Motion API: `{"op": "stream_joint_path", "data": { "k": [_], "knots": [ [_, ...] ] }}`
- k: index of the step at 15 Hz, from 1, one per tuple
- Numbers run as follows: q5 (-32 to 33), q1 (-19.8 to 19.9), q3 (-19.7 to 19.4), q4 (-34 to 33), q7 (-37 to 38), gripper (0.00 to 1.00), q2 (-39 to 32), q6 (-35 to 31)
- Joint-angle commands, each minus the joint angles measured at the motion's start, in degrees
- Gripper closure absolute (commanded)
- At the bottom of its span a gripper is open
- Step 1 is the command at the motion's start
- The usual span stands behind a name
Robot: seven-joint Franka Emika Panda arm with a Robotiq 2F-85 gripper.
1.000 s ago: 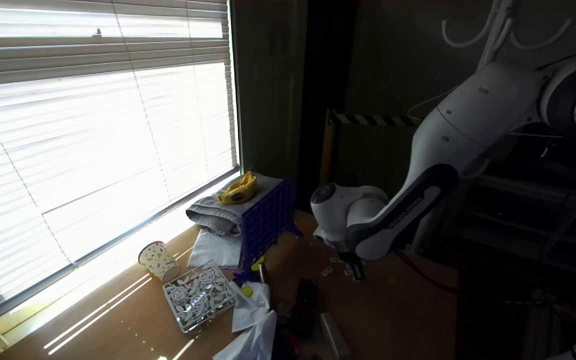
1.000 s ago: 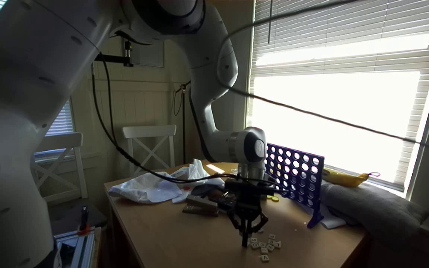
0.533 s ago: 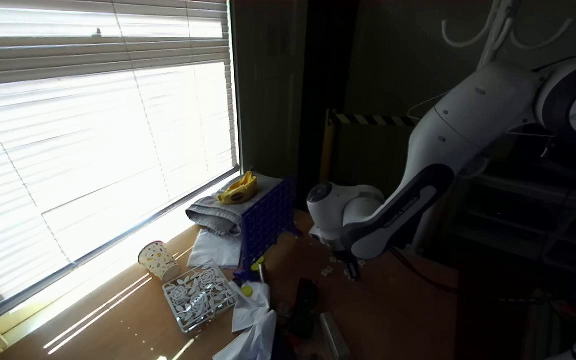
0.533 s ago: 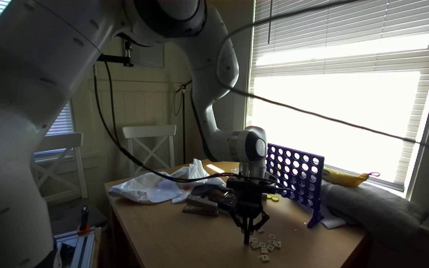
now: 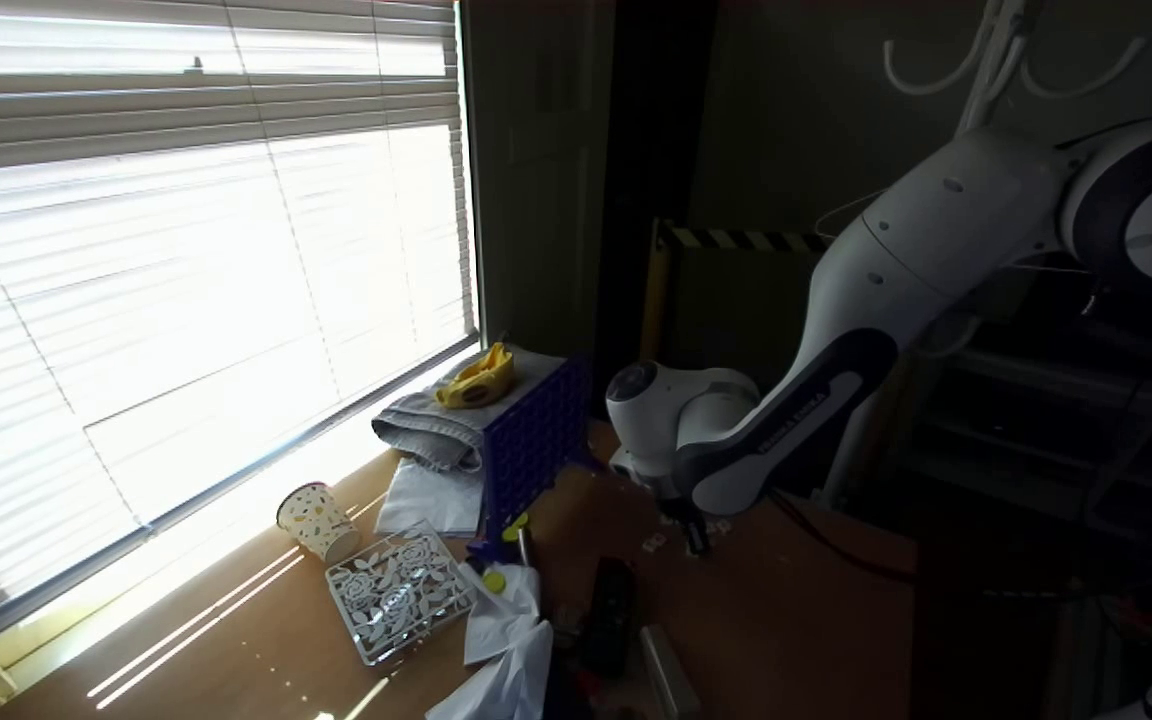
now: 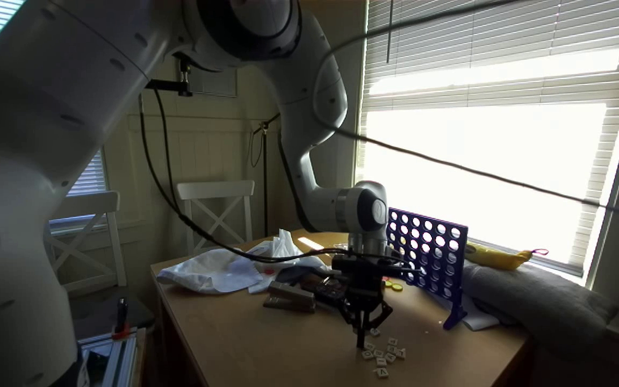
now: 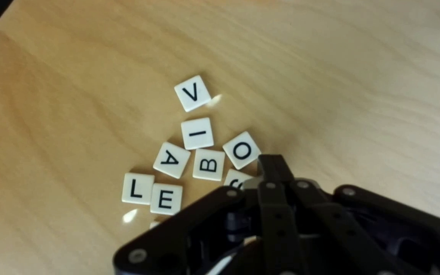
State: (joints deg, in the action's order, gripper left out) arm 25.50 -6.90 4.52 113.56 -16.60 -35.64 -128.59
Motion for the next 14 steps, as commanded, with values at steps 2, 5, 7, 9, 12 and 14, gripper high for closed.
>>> {"op": "stream_joint_path", "data": {
  "k": [2,5,7,9,12,14],
  "knots": [
    [-1.3,0.2,0.3,-3.3,-1.8,1.0,-2.6,0.9],
    [-1.3,0.1,0.2,-4.4,-1.9,1.0,-3.1,1.1],
    [-1.3,0.2,0.2,-5.0,-1.9,1.0,-3.5,1.3],
    [-1.3,0.2,0.2,-5.8,-1.9,1.0,-3.9,1.7],
    [-1.3,0.2,0.0,-6.5,-1.8,1.0,-4.4,2.1],
    [-1.3,0.3,-0.1,-7.1,-1.8,1.0,-4.7,2.4]
  ]
}}
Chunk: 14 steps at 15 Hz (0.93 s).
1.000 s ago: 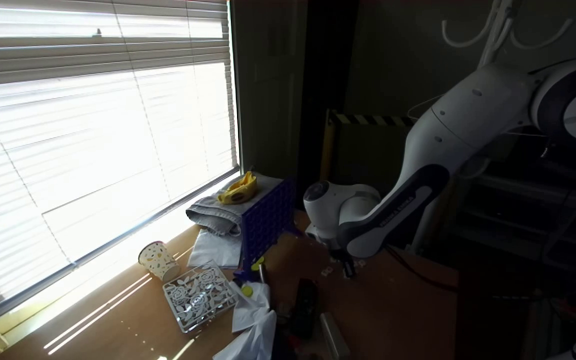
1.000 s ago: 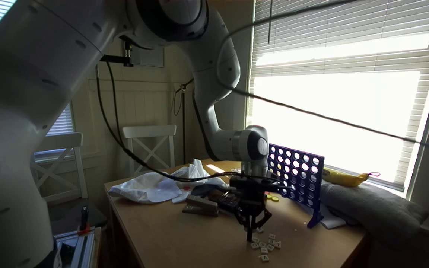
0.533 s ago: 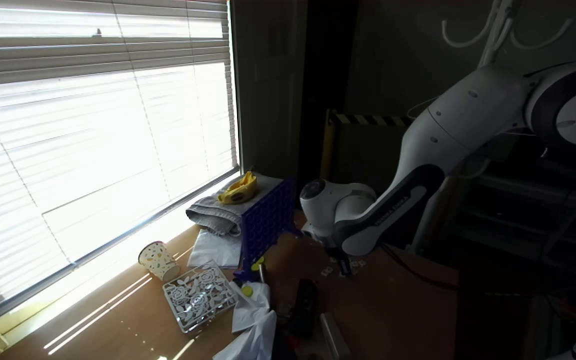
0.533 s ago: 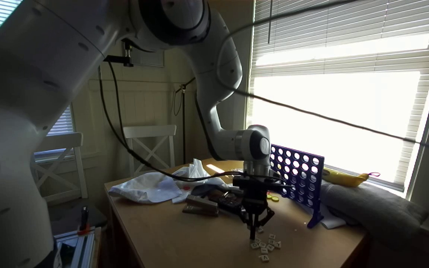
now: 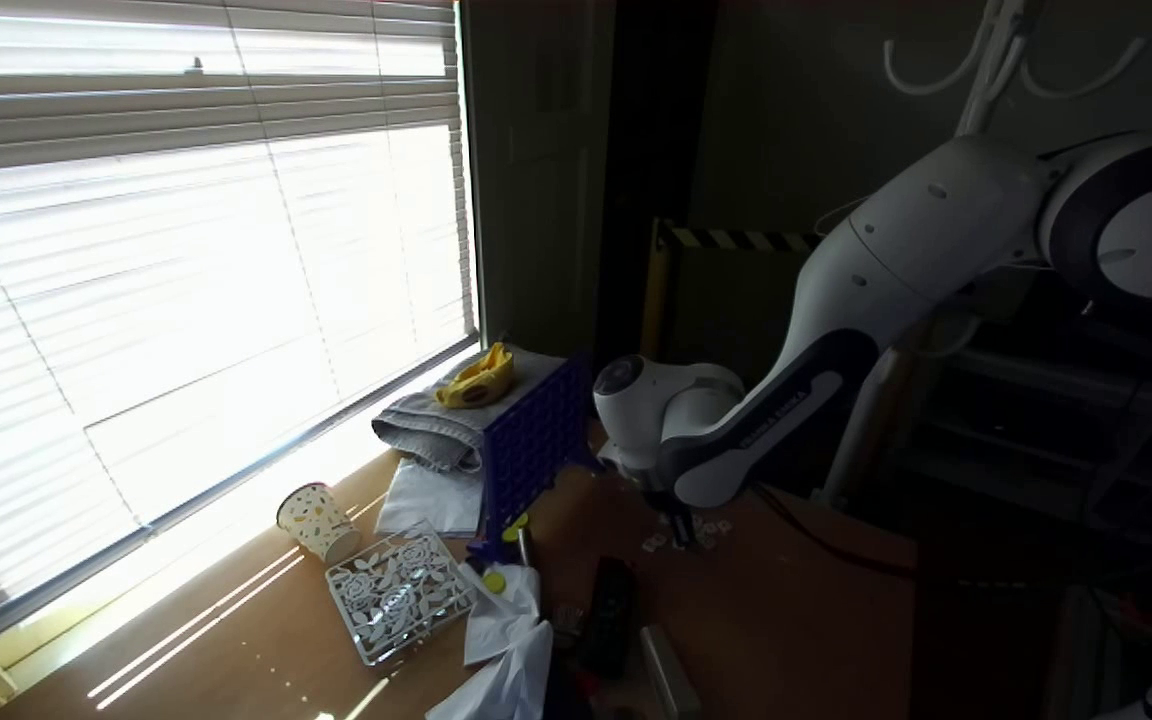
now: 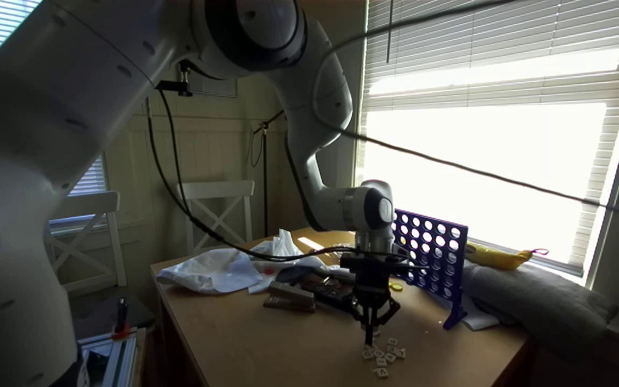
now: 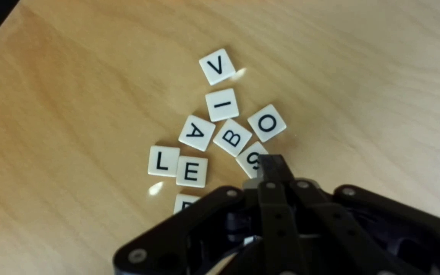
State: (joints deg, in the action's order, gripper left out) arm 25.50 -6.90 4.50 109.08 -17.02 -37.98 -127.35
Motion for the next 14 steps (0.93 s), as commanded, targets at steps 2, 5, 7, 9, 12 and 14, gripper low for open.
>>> {"op": "stream_joint_path", "data": {
  "k": [2,5,7,9,12,14],
  "knots": [
    [-1.3,0.4,-0.1,-3.1,-1.4,1.0,-2.6,1.2],
    [-0.8,0.4,-0.3,-3.7,-2.0,1.0,-2.9,1.3],
    [-0.2,0.3,-0.5,-4.2,-3.0,1.0,-3.3,1.5],
    [0.3,0.0,-0.8,-4.9,-3.6,1.0,-3.7,1.7],
    [0.7,0.0,-0.7,-5.4,-5.0,1.0,-4.0,2.4],
    [1.0,-0.1,-0.6,-5.9,-6.4,1.0,-4.4,3.1]
  ]
}}
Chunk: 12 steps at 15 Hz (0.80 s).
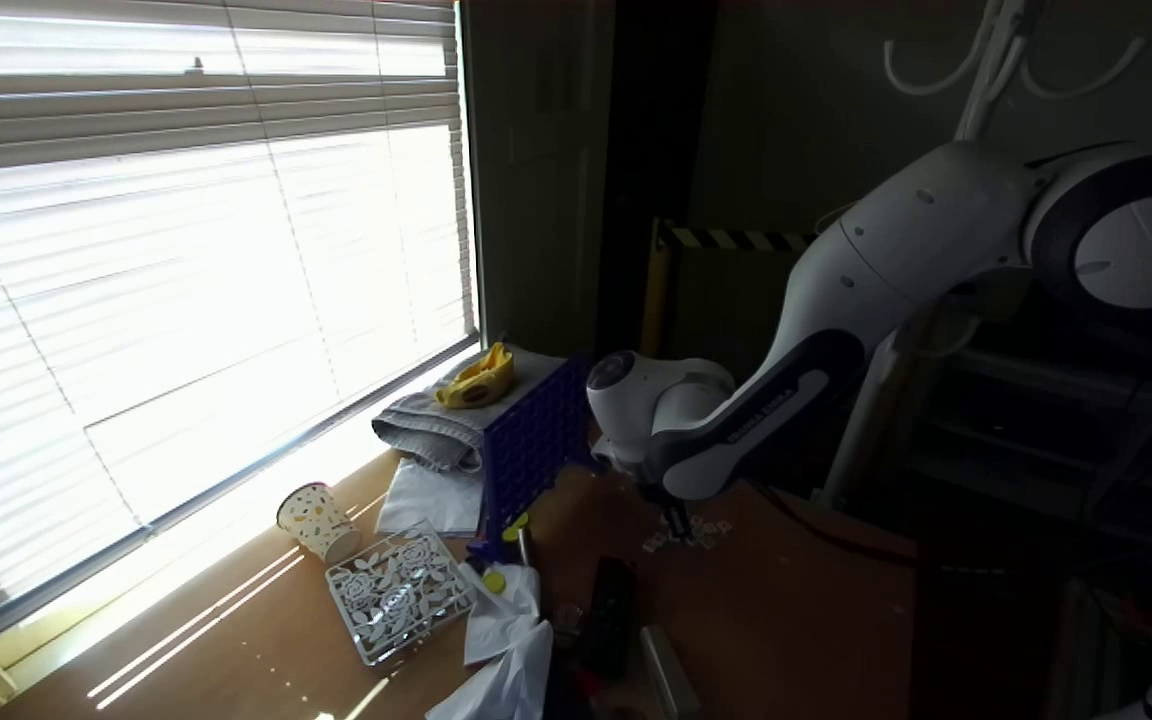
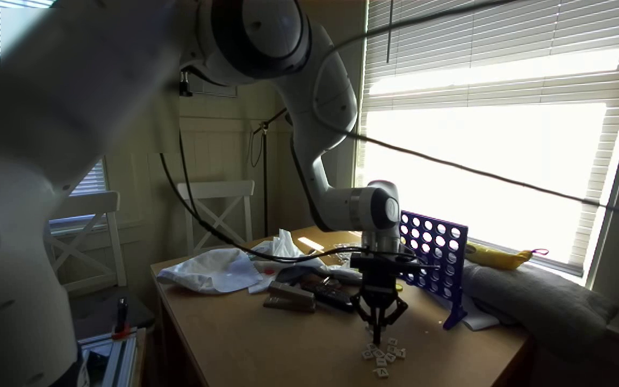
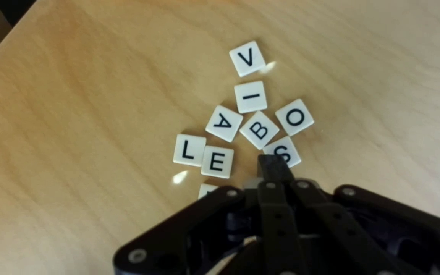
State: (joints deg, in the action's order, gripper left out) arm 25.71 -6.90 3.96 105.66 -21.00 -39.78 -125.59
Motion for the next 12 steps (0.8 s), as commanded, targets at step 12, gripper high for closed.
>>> {"op": "stream_joint_path", "data": {
  "k": [12],
  "knots": [
    [4.9,-1.5,-0.1,-5.5,-7.6,1.0,-4.7,3.7]
  ]
}}
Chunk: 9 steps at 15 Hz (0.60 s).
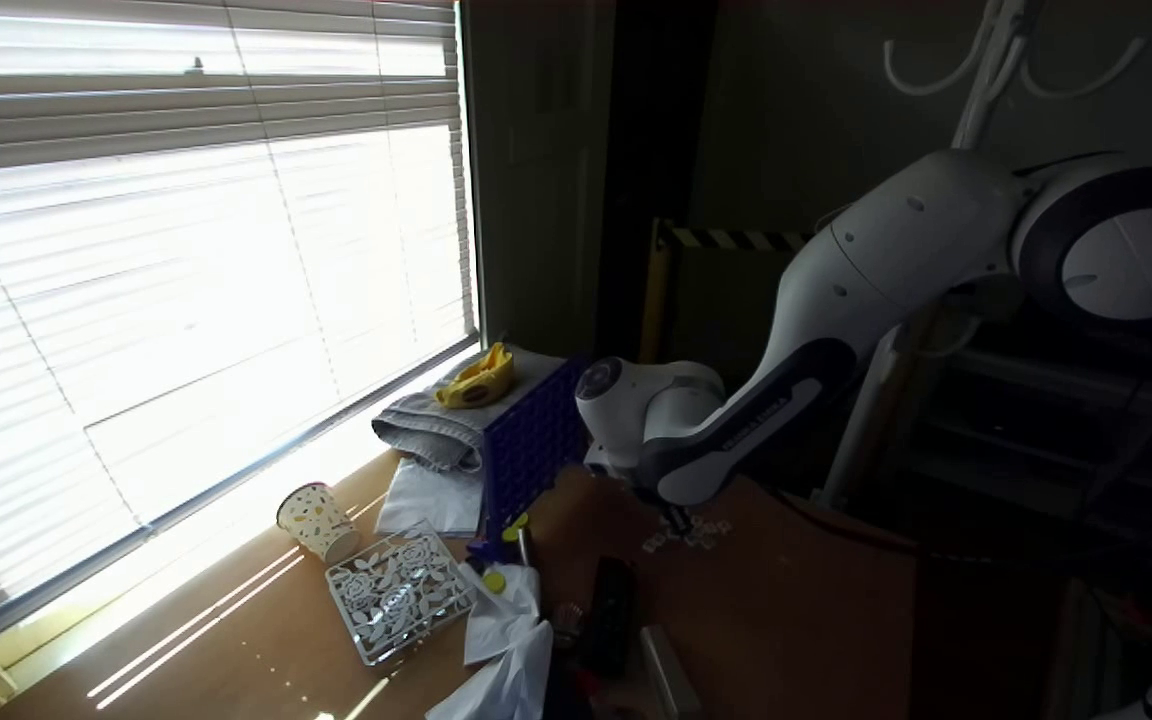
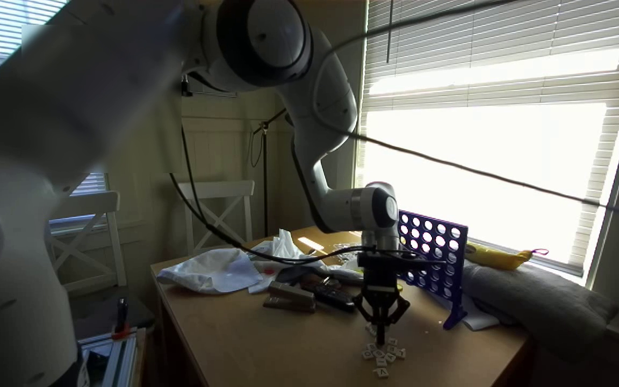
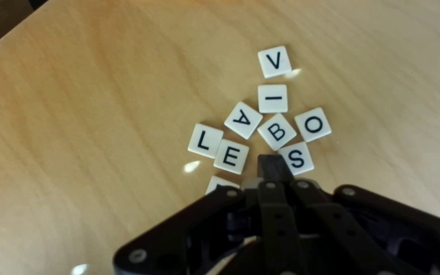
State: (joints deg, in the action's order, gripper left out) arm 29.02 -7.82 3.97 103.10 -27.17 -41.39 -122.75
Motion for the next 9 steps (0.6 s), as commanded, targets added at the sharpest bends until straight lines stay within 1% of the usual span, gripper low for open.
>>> {"op": "stream_joint_path", "data": {
  "k": [1,9],
  "knots": [
    [1.9,-0.7,0.0,-3.1,-1.7,1.0,-3.2,1.0],
    [4.0,-1.6,0.2,-4.7,-3.4,1.0,-4.3,2.8]
  ]
}}
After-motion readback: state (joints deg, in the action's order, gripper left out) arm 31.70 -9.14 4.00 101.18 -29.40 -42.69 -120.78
